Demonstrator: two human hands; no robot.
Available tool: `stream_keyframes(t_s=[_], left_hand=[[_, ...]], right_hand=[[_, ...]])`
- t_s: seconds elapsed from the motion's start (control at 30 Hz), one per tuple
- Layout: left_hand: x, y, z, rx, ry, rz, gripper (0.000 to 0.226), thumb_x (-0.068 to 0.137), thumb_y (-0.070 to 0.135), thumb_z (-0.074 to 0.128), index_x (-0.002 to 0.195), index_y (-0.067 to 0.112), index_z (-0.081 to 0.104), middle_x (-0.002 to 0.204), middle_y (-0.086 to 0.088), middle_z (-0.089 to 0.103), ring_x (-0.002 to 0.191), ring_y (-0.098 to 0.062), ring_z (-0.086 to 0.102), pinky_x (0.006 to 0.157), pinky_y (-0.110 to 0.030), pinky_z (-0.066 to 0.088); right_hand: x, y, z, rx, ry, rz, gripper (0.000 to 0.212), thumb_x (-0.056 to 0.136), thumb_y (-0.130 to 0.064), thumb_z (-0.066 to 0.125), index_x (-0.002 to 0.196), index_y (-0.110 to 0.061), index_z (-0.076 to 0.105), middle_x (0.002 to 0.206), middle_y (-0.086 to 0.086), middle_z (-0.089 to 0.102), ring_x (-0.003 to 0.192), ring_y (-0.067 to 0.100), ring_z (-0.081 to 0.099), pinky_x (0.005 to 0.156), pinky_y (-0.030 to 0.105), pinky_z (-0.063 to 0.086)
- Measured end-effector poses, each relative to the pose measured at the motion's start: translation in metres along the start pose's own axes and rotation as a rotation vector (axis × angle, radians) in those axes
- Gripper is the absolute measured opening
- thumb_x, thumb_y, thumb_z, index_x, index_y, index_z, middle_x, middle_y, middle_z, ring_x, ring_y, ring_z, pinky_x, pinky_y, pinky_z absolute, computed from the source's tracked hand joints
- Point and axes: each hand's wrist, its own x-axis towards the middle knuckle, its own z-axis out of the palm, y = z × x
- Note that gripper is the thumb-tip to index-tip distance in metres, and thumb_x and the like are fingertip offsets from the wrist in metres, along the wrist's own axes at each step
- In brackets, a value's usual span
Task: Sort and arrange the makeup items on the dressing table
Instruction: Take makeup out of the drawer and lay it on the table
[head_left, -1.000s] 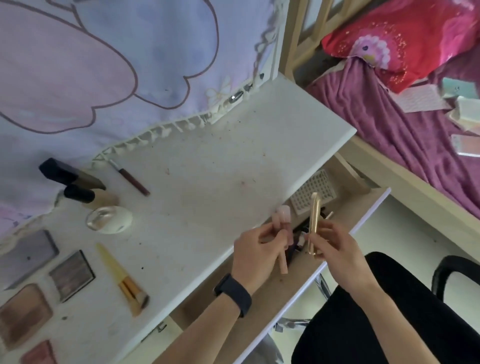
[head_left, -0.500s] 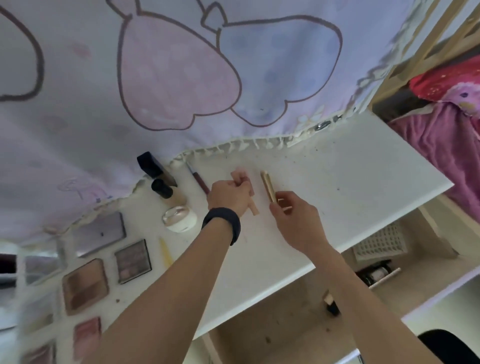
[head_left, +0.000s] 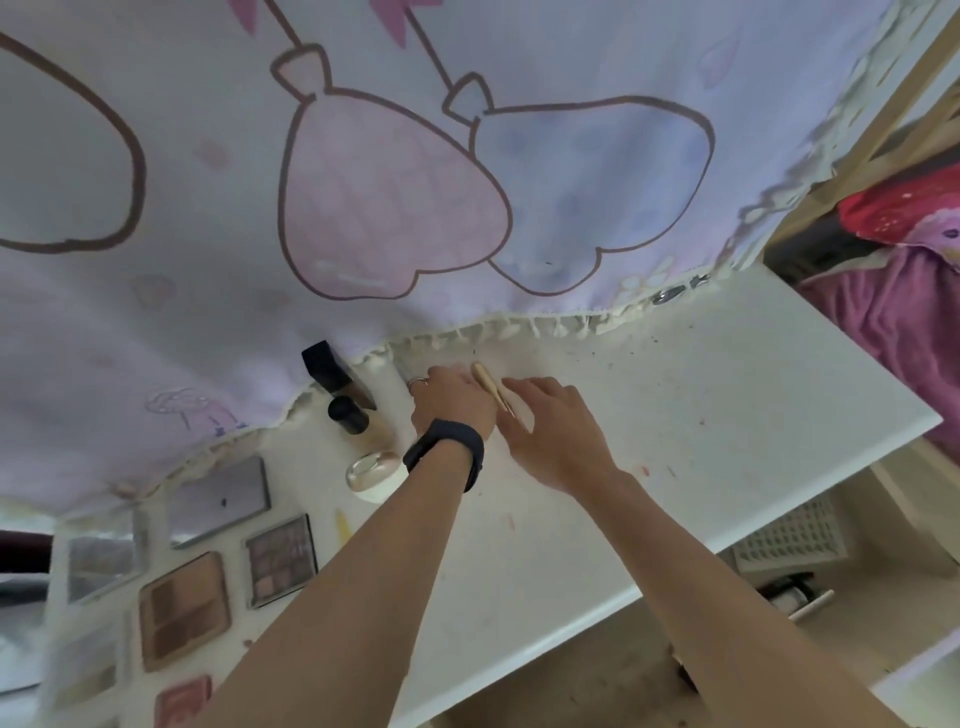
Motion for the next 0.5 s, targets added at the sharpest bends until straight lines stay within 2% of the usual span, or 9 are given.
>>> stream_keyframes(t_s=[0.07,0.13,0.23,0.3,0.33,0.4,0.47,0.5], left_hand=[[-0.003,0.000,0.001,-0.053,-0.002,-0.036,0.038,0.097,0.020,0.051,0.133,0.009,0.046,0.134,-0.017,0.043,0.096,-0.031,0.057,0.078,-0.035,0.045],[-0.009,-0.002,0.006,-0.081,0.025,0.026,0.044,0.096,0.015,0.051,0.138,0.011,0.041,0.139,-0.017,0.040,0.110,-0.035,0.058,0.092,-0.038,0.049],[-0.023,-0.015,0.016,0.029,0.117,0.166,0.044,0.095,0.016,0.049,0.139,0.019,0.043,0.143,-0.014,0.042,0.128,-0.030,0.041,0.100,-0.035,0.041],[-0.029,-0.027,0.023,0.173,0.135,0.207,0.060,0.093,0.020,0.055,0.148,0.023,0.033,0.153,-0.013,0.032,0.140,-0.029,0.026,0.109,-0.035,0.035],[-0.031,-0.034,0.026,0.232,0.112,0.210,0.072,0.092,0.022,0.059,0.154,0.022,0.023,0.160,-0.013,0.021,0.146,-0.029,0.016,0.116,-0.035,0.030],[-0.032,-0.044,0.030,0.292,0.045,0.195,0.087,0.091,0.023,0.060,0.158,0.020,0.005,0.165,-0.014,-0.001,0.152,-0.030,0.002,0.122,-0.037,0.021],[-0.031,-0.050,0.032,0.320,0.011,0.210,0.090,0.091,0.015,0.055,0.158,0.016,-0.005,0.165,-0.014,-0.008,0.152,-0.030,0.001,0.121,-0.038,0.023],[-0.031,-0.053,0.033,0.341,0.011,0.226,0.091,0.091,0.013,0.054,0.158,0.014,-0.008,0.165,-0.014,-0.008,0.152,-0.029,0.002,0.121,-0.038,0.024]], right_hand=[[-0.004,0.000,0.005,-0.033,-0.016,-0.040,0.047,0.097,-0.040,0.051,0.144,-0.042,0.044,0.150,-0.007,0.044,0.132,0.022,0.039,0.103,0.033,0.039],[-0.008,0.003,0.008,-0.072,-0.010,-0.080,0.053,0.097,-0.035,0.054,0.148,-0.045,0.040,0.155,-0.007,0.040,0.136,0.023,0.035,0.108,0.039,0.039],[-0.015,0.009,0.011,-0.065,0.030,-0.142,0.056,0.096,-0.027,0.058,0.149,-0.036,0.043,0.156,-0.002,0.042,0.136,0.026,0.037,0.109,0.042,0.039],[-0.020,0.016,0.011,0.007,0.040,-0.160,0.061,0.092,-0.027,0.063,0.149,-0.030,0.044,0.154,-0.001,0.044,0.135,0.024,0.039,0.109,0.039,0.039],[-0.024,0.020,0.011,0.047,0.044,-0.166,0.063,0.090,-0.027,0.066,0.149,-0.028,0.045,0.153,-0.001,0.046,0.134,0.022,0.040,0.109,0.034,0.038],[-0.030,0.026,0.013,0.043,0.078,-0.191,0.058,0.089,-0.025,0.069,0.144,-0.022,0.053,0.146,-0.003,0.053,0.129,0.019,0.045,0.106,0.024,0.034],[-0.031,0.029,0.017,-0.032,0.143,-0.241,0.040,0.094,-0.019,0.067,0.134,-0.015,0.064,0.134,-0.002,0.064,0.121,0.023,0.054,0.101,0.021,0.038],[-0.028,0.028,0.017,-0.052,0.167,-0.258,0.034,0.096,-0.018,0.065,0.130,-0.013,0.067,0.128,-0.001,0.068,0.116,0.026,0.057,0.098,0.024,0.043]])
